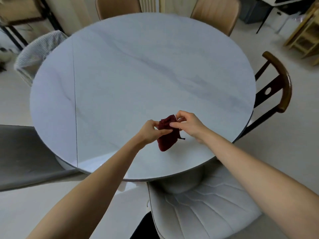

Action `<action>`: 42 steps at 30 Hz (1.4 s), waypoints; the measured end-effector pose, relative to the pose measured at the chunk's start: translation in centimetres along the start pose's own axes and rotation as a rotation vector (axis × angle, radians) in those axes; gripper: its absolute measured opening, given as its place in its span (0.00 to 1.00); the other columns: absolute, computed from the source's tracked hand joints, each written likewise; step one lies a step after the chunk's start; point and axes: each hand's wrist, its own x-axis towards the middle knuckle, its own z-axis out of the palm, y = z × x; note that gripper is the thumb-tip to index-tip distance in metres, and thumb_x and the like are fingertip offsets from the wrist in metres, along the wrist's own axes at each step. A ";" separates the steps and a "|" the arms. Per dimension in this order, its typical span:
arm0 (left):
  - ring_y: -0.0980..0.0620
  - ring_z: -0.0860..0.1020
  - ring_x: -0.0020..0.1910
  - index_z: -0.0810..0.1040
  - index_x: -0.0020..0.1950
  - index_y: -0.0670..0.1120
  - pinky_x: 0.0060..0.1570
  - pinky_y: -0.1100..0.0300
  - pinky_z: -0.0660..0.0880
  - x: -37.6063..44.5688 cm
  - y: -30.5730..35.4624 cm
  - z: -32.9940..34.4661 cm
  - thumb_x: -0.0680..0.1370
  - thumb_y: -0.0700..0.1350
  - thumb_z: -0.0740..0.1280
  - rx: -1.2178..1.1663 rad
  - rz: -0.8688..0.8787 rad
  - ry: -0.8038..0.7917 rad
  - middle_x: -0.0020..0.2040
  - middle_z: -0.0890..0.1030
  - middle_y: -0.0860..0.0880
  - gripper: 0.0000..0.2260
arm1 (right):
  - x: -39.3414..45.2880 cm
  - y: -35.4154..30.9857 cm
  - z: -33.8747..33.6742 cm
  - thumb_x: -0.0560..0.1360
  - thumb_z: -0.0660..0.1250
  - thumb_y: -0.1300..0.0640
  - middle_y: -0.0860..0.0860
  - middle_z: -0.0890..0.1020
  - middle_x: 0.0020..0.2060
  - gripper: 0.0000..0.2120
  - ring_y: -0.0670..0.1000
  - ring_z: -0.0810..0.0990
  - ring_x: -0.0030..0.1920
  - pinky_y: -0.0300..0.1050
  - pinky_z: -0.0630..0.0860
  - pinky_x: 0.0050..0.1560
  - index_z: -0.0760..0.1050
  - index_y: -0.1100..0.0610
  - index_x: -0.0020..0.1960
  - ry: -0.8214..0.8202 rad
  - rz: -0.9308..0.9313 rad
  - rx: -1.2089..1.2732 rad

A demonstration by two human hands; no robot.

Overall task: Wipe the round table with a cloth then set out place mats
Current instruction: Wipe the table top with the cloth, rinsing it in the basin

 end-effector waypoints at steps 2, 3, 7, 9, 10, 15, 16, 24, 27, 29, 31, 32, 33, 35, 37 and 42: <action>0.53 0.77 0.45 0.82 0.53 0.48 0.46 0.63 0.72 -0.1 1.0 0.1 0.78 0.47 0.68 -0.150 -0.051 -0.090 0.45 0.82 0.51 0.07 | 0.8 -0.7 -0.9 0.73 0.71 0.62 0.53 0.75 0.37 0.10 0.49 0.75 0.39 0.40 0.74 0.38 0.69 0.57 0.40 -0.054 -0.037 0.028; 0.53 0.77 0.45 0.81 0.55 0.48 0.50 0.60 0.74 -0.2 1.4 0.2 0.79 0.47 0.66 -0.259 -0.078 -0.136 0.46 0.82 0.51 0.08 | 1.2 -0.9 -1.3 0.74 0.70 0.63 0.53 0.74 0.36 0.11 0.49 0.74 0.38 0.39 0.73 0.37 0.68 0.57 0.39 -0.067 -0.057 0.038; 0.50 0.80 0.45 0.83 0.54 0.45 0.59 0.55 0.77 -0.7 2.3 2.4 0.79 0.55 0.65 -0.594 -0.149 0.033 0.48 0.83 0.48 0.15 | 1.8 -1.3 -2.9 0.76 0.70 0.56 0.53 0.72 0.36 0.14 0.48 0.74 0.38 0.39 0.75 0.38 0.66 0.55 0.38 -0.148 -0.078 0.121; 0.50 0.82 0.50 0.82 0.57 0.40 0.58 0.57 0.77 -1.3 2.7 3.7 0.79 0.51 0.66 -0.668 -0.135 0.140 0.52 0.83 0.45 0.15 | 1.7 -1.6 -3.8 0.77 0.68 0.53 0.54 0.75 0.39 0.14 0.48 0.76 0.41 0.38 0.76 0.39 0.67 0.55 0.37 -0.239 -0.081 0.116; 0.51 0.82 0.54 0.81 0.58 0.38 0.59 0.58 0.77 -1.9 2.9 4.5 0.79 0.47 0.67 -0.712 -0.112 0.181 0.55 0.83 0.43 0.14 | 1.6 -1.8 -4.4 0.78 0.66 0.53 0.55 0.77 0.40 0.13 0.48 0.76 0.42 0.39 0.76 0.41 0.68 0.55 0.38 -0.300 -0.099 0.093; 0.48 0.81 0.57 0.79 0.60 0.37 0.61 0.59 0.75 -4.9 2.4 5.9 0.76 0.33 0.68 -0.625 -0.129 0.233 0.56 0.82 0.41 0.13 | 0.9 -1.6 -6.0 0.80 0.63 0.56 0.55 0.74 0.39 0.11 0.50 0.72 0.42 0.44 0.70 0.47 0.72 0.64 0.44 -0.324 -0.191 0.023; 0.48 0.81 0.57 0.80 0.59 0.38 0.60 0.59 0.75 -5.4 2.3 5.7 0.75 0.31 0.68 -0.558 -0.141 0.243 0.56 0.83 0.42 0.14 | 1.0 -1.7 -6.1 0.80 0.63 0.57 0.54 0.72 0.38 0.11 0.49 0.71 0.40 0.43 0.69 0.46 0.71 0.65 0.44 -0.299 -0.222 -0.013; 0.48 0.80 0.51 0.81 0.59 0.50 0.53 0.56 0.78 -9.7 2.1 3.3 0.71 0.32 0.58 0.432 -0.357 0.389 0.51 0.83 0.48 0.24 | 1.5 -4.5 -4.3 0.82 0.56 0.55 0.49 0.69 0.33 0.11 0.48 0.66 0.35 0.44 0.63 0.36 0.67 0.61 0.45 -0.132 -0.403 -0.291; 0.47 0.79 0.55 0.79 0.64 0.51 0.53 0.56 0.78 -11.2 1.3 2.5 0.72 0.28 0.54 0.344 -0.322 0.296 0.55 0.81 0.48 0.29 | 1.3 -5.0 -3.4 0.81 0.58 0.52 0.52 0.71 0.36 0.14 0.49 0.68 0.37 0.45 0.66 0.40 0.69 0.64 0.47 -0.232 -0.337 -0.237; 0.50 0.77 0.61 0.79 0.64 0.49 0.62 0.56 0.74 -12.1 0.7 2.2 0.71 0.27 0.55 0.274 -0.230 0.169 0.59 0.80 0.51 0.29 | 1.0 -5.4 -2.8 0.81 0.60 0.51 0.53 0.72 0.38 0.16 0.49 0.70 0.39 0.45 0.67 0.43 0.70 0.66 0.48 -0.315 -0.280 -0.174; 0.56 0.76 0.62 0.77 0.66 0.50 0.65 0.61 0.70 -12.6 0.4 2.8 0.72 0.31 0.61 0.224 -0.141 0.036 0.60 0.80 0.55 0.25 | 0.7 -5.7 -2.5 0.81 0.61 0.52 0.52 0.73 0.37 0.14 0.49 0.72 0.39 0.44 0.68 0.43 0.71 0.62 0.45 -0.389 -0.253 -0.112; 0.58 0.77 0.60 0.78 0.65 0.50 0.63 0.65 0.71 -12.7 0.4 3.5 0.73 0.36 0.66 0.166 -0.105 0.015 0.59 0.81 0.56 0.22 | 0.6 -5.8 -2.3 0.81 0.61 0.52 0.51 0.73 0.36 0.12 0.48 0.72 0.37 0.42 0.69 0.41 0.71 0.59 0.42 -0.418 -0.236 -0.083; 0.60 0.79 0.57 0.79 0.63 0.50 0.60 0.67 0.72 -12.7 0.5 4.2 0.74 0.40 0.71 0.087 -0.068 0.049 0.57 0.82 0.56 0.18 | 0.5 -5.9 -2.2 0.81 0.61 0.53 0.49 0.73 0.34 0.12 0.47 0.72 0.36 0.40 0.68 0.39 0.70 0.56 0.40 -0.441 -0.218 -0.054; 0.58 0.80 0.48 0.83 0.53 0.46 0.53 0.66 0.73 -12.3 0.6 5.4 0.73 0.43 0.74 -0.087 0.007 0.227 0.47 0.84 0.53 0.09 | 0.4 -5.8 -2.1 0.81 0.61 0.54 0.48 0.73 0.33 0.13 0.46 0.71 0.35 0.39 0.68 0.37 0.69 0.54 0.38 -0.476 -0.170 0.002; 0.56 0.79 0.44 0.82 0.51 0.43 0.50 0.65 0.72 -12.0 0.6 5.4 0.74 0.41 0.73 -0.202 0.010 0.294 0.41 0.81 0.52 0.07 | 0.5 -5.4 -1.9 0.81 0.61 0.54 0.49 0.72 0.34 0.12 0.47 0.70 0.36 0.41 0.67 0.38 0.69 0.54 0.39 -0.509 -0.118 0.042; 0.54 0.80 0.55 0.81 0.60 0.47 0.61 0.61 0.72 -11.6 1.0 4.4 0.76 0.47 0.70 0.091 -0.242 0.059 0.52 0.83 0.52 0.13 | 0.8 -5.0 -1.5 0.81 0.60 0.54 0.49 0.72 0.34 0.12 0.47 0.70 0.36 0.41 0.67 0.37 0.69 0.54 0.39 -0.481 -0.073 0.052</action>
